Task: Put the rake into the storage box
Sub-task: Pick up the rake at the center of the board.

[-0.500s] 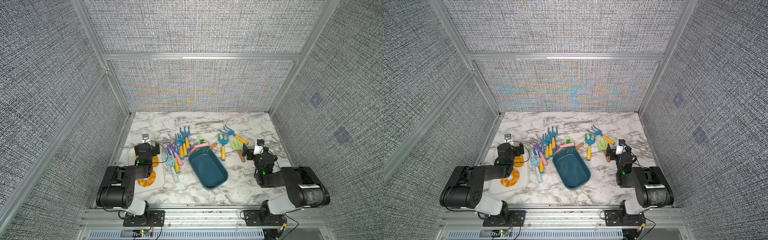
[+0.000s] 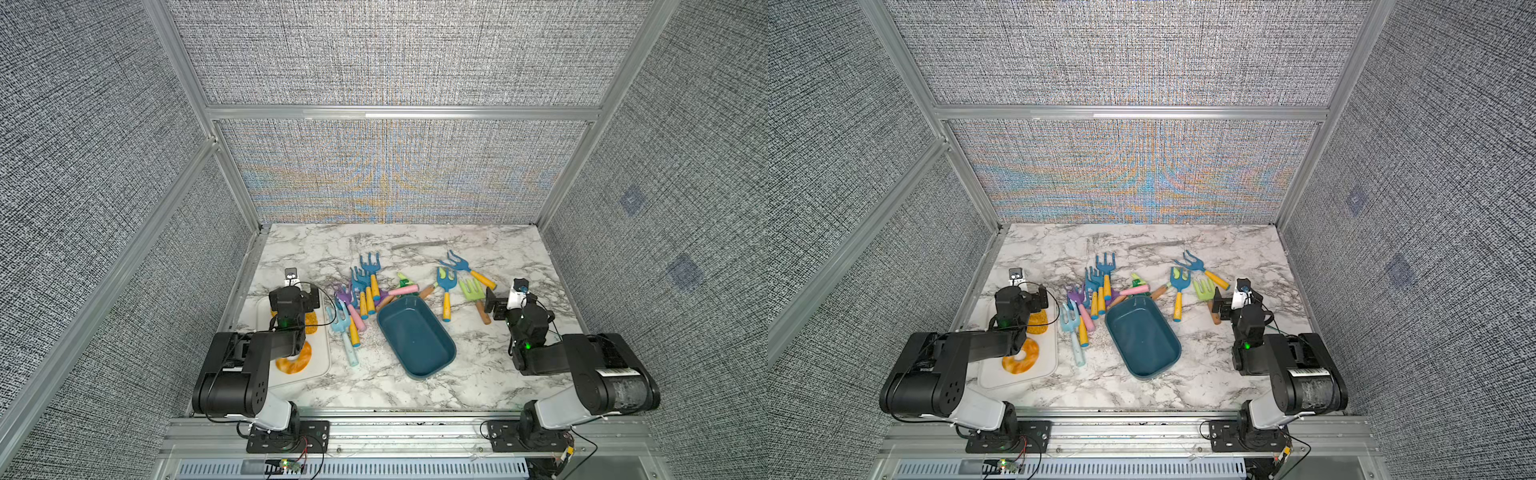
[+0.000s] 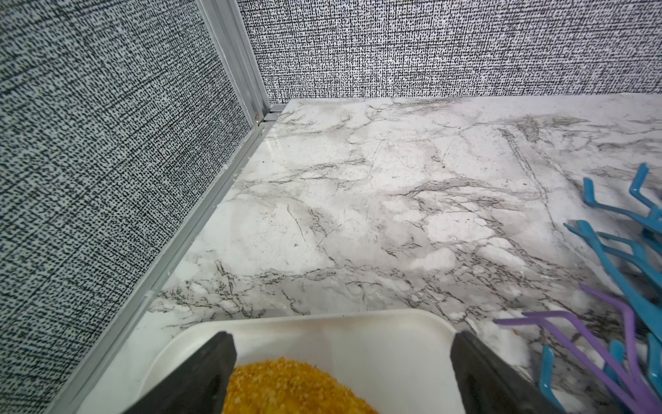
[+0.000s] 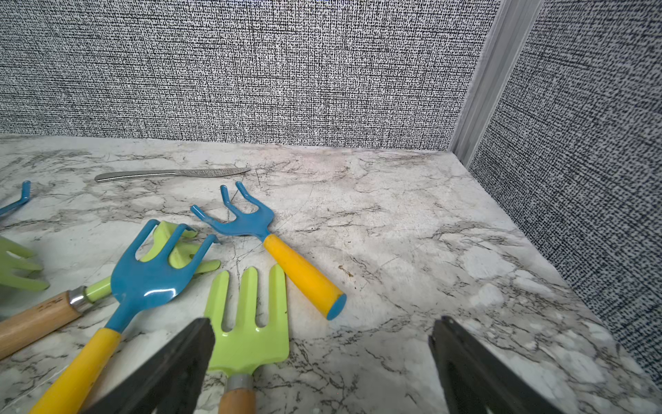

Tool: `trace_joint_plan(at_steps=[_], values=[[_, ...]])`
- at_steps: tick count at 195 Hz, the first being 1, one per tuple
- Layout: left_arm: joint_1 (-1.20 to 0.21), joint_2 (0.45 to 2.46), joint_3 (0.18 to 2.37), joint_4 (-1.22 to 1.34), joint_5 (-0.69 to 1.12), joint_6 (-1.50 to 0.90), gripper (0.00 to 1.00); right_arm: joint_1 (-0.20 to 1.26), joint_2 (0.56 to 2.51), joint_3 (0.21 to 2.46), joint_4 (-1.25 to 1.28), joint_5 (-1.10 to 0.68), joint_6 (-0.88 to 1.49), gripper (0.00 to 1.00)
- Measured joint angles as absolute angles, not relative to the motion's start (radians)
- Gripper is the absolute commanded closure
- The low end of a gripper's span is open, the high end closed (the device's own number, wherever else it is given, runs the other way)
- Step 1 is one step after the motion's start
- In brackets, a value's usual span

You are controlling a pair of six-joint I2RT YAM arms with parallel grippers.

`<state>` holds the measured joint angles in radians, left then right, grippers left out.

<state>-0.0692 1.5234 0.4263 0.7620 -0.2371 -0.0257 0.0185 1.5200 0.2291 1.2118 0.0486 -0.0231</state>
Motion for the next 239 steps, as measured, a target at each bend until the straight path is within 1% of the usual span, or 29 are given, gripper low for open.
trace_joint_plan(at_steps=[59,76,85,97,115,149,186,217,239], values=[[-0.069,1.522,0.425,0.762,-0.237,-0.026,0.01,0.019,1.520,0.229,1.212,0.049,-0.023,0.01],[-0.069,1.492,0.422,0.749,-0.236,-0.022,0.01,0.028,1.489,0.236,1.180,0.049,-0.027,0.01],[-0.070,1.449,0.425,0.714,-0.235,-0.021,0.01,0.046,1.451,0.268,1.108,0.053,-0.036,0.01],[-0.070,1.380,0.441,0.657,-0.250,-0.028,0.02,0.069,1.401,0.368,0.971,0.049,-0.035,0.01],[-0.070,1.297,0.476,0.577,-0.284,-0.056,0.01,0.086,1.357,0.458,0.856,0.036,-0.022,0.01],[-0.071,1.168,0.535,0.385,-0.296,-0.121,0.01,0.169,1.209,0.464,0.622,0.011,0.012,0.01],[-0.071,0.986,0.566,0.175,-0.258,-0.271,0.01,0.188,1.028,0.502,0.394,0.027,0.150,0.01],[-0.071,0.815,0.540,0.012,-0.172,-0.400,0.01,0.169,0.971,0.508,0.193,0.089,0.290,0.01],[-0.071,0.692,0.520,-0.118,-0.131,-0.467,0.01,0.132,0.969,0.484,0.128,0.096,0.342,0.01]])
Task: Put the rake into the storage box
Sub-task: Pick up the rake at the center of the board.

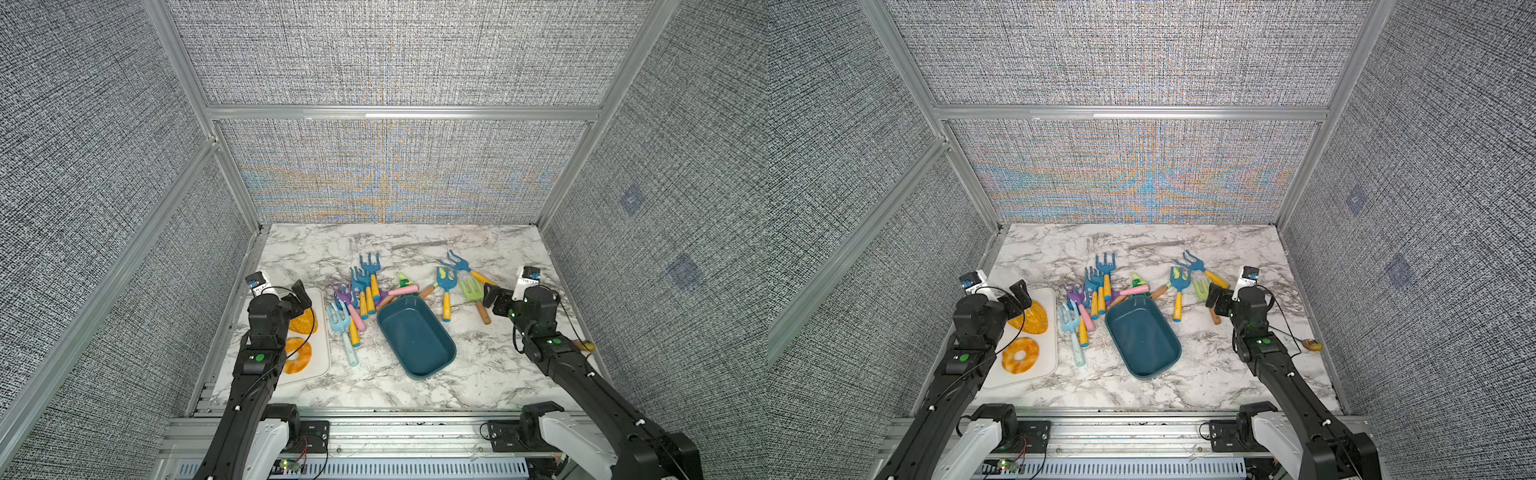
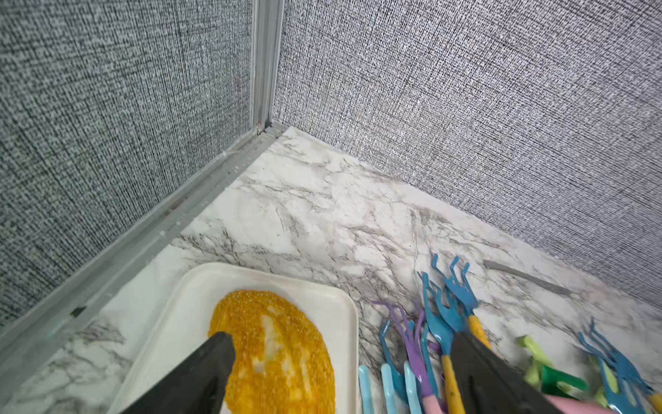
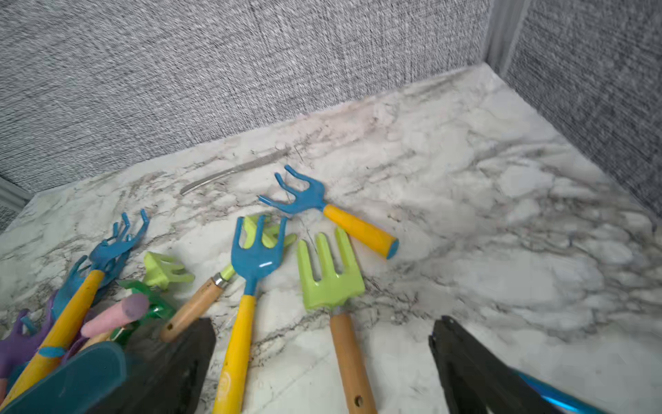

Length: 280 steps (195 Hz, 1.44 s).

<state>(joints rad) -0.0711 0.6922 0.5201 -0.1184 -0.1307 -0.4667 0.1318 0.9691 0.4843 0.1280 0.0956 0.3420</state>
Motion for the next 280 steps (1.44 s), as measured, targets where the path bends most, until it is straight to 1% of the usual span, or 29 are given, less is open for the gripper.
trace_joint_plan(at_steps=[30,49,67,83,113,149,180,220,246,269,280], values=[[-0.071,0.532,0.444,-0.213,-0.073,-0.528,0.01,0.097,1.071,0.532,0.073,0.073,0.361,0.06],[-0.071,0.445,0.392,-0.270,-0.073,-0.614,0.01,0.090,1.192,0.623,0.044,0.060,0.355,0.15],[-0.070,0.400,0.364,-0.302,-0.056,-0.677,0.01,0.080,1.336,0.745,-0.001,0.051,0.336,0.19],[-0.070,0.409,0.363,-0.316,-0.025,-0.721,0.01,0.077,1.444,0.845,-0.030,0.044,0.311,0.22],[-0.070,0.469,0.360,-0.324,0.044,-0.763,0.01,0.076,1.627,1.023,-0.101,0.023,0.255,0.23],[-0.070,0.504,0.360,-0.368,0.111,-0.777,0.01,0.076,1.793,1.193,-0.188,0.019,0.192,0.25],[-0.070,0.518,0.360,-0.399,0.159,-0.784,0.01,0.076,1.921,1.317,-0.258,0.028,0.143,0.31],[-0.070,0.518,0.360,-0.430,0.194,-0.786,0.01,0.075,2.035,1.412,-0.323,0.053,0.097,0.38],[-0.070,0.530,0.360,-0.451,0.213,-0.786,0.01,0.075,2.074,1.427,-0.341,0.072,0.081,0.39],[-0.070,0.547,0.360,-0.451,0.232,-0.786,0.01,0.075,2.099,1.439,-0.334,0.100,0.072,0.44],[-0.070,0.557,0.360,-0.451,0.241,-0.786,0.01,0.076,2.109,1.448,-0.329,0.097,0.078,0.48]])
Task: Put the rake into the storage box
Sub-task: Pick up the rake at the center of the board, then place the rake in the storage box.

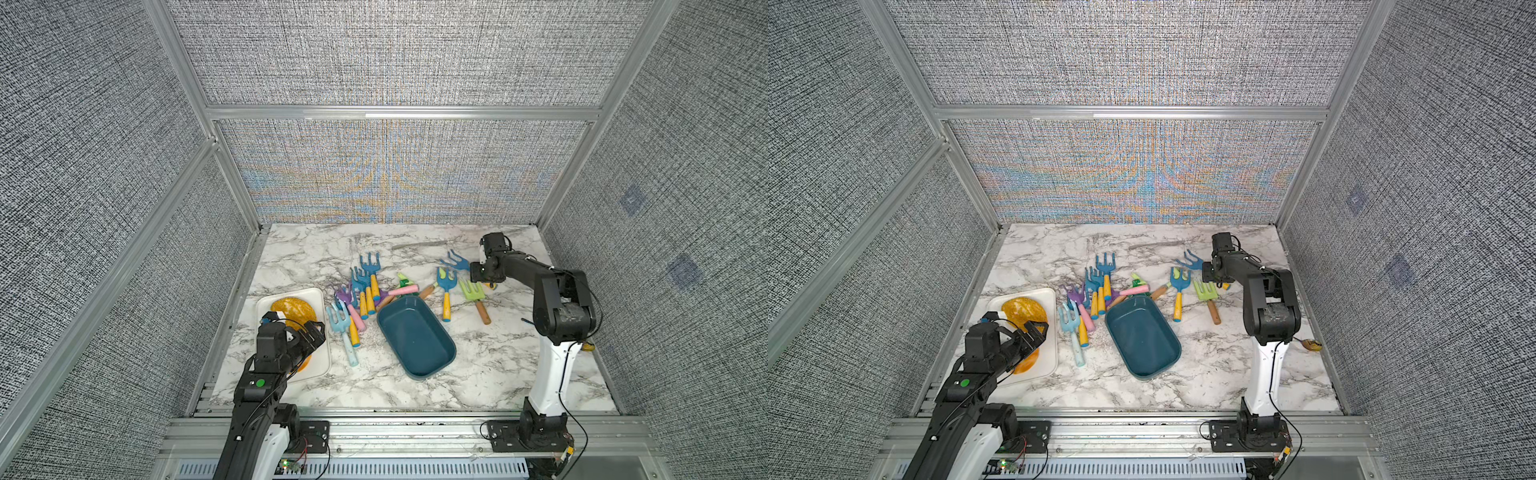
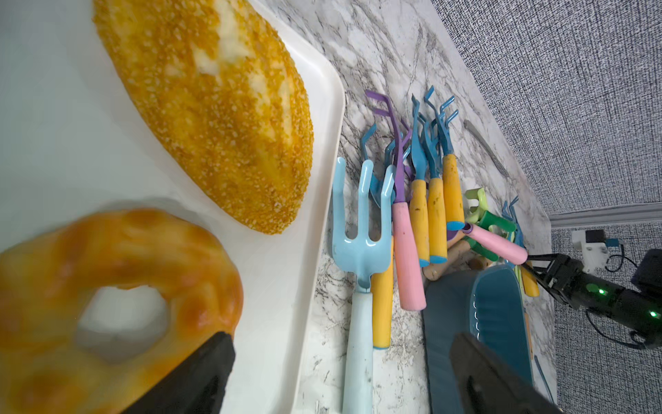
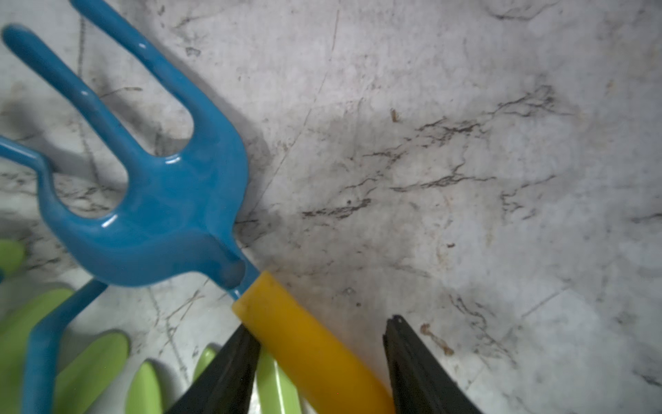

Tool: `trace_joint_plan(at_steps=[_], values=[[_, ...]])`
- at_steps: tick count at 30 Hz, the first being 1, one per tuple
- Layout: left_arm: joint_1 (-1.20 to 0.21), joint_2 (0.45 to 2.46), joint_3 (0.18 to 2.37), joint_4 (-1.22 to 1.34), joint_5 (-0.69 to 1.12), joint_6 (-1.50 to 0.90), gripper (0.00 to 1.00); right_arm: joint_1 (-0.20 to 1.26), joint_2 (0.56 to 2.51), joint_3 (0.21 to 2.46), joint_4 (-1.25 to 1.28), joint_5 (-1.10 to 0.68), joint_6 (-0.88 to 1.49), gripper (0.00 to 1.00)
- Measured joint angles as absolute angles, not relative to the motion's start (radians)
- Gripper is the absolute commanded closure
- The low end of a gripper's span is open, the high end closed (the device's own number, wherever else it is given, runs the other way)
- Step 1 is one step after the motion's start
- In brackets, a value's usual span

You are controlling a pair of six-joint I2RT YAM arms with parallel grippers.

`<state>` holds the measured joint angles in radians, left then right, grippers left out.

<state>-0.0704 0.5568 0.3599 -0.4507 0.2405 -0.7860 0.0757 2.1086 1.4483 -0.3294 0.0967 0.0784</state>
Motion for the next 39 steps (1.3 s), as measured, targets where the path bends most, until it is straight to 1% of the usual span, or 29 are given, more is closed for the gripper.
trace_joint_plan(at_steps=[5,9,13,14,15,19,24,28,32,35,39], values=[[-0.070,0.585,0.377,-0.451,0.280,-0.788,0.04,0.086,2.121,1.462,-0.319,0.123,0.078,0.57],[-0.071,0.575,0.403,-0.478,0.318,-0.790,0.05,0.096,2.119,1.462,-0.319,0.151,0.074,0.75],[-0.076,0.524,0.416,-0.508,0.346,-0.793,0.05,0.108,2.085,1.434,-0.349,0.184,0.082,0.94],[-0.078,0.513,0.416,-0.516,0.352,-0.794,0.05,0.115,2.065,1.421,-0.356,0.193,0.083,0.99],[-0.081,0.507,0.415,-0.523,0.357,-0.799,0.05,0.121,2.046,1.408,-0.358,0.196,0.085,1.00],[-0.084,0.496,0.409,-0.534,0.366,-0.813,0.05,0.146,1.913,1.318,-0.346,0.200,0.118,1.00],[-0.101,0.530,0.406,-0.532,0.367,-0.824,0.04,0.182,1.714,1.180,-0.316,0.169,0.171,1.00],[-0.138,0.584,0.406,-0.527,0.365,-0.832,0.01,0.285,1.519,1.068,-0.308,0.098,0.203,1.00],[-0.201,0.628,0.407,-0.517,0.351,-0.844,0.01,0.406,1.357,0.996,-0.318,0.040,0.224,1.00],[-0.239,0.657,0.412,-0.516,0.327,-0.846,0.01,0.476,1.272,0.947,-0.340,0.001,0.249,1.00],[-0.263,0.701,0.419,-0.492,0.302,-0.846,0.01,0.596,1.237,0.898,-0.368,-0.061,0.276,1.00]])
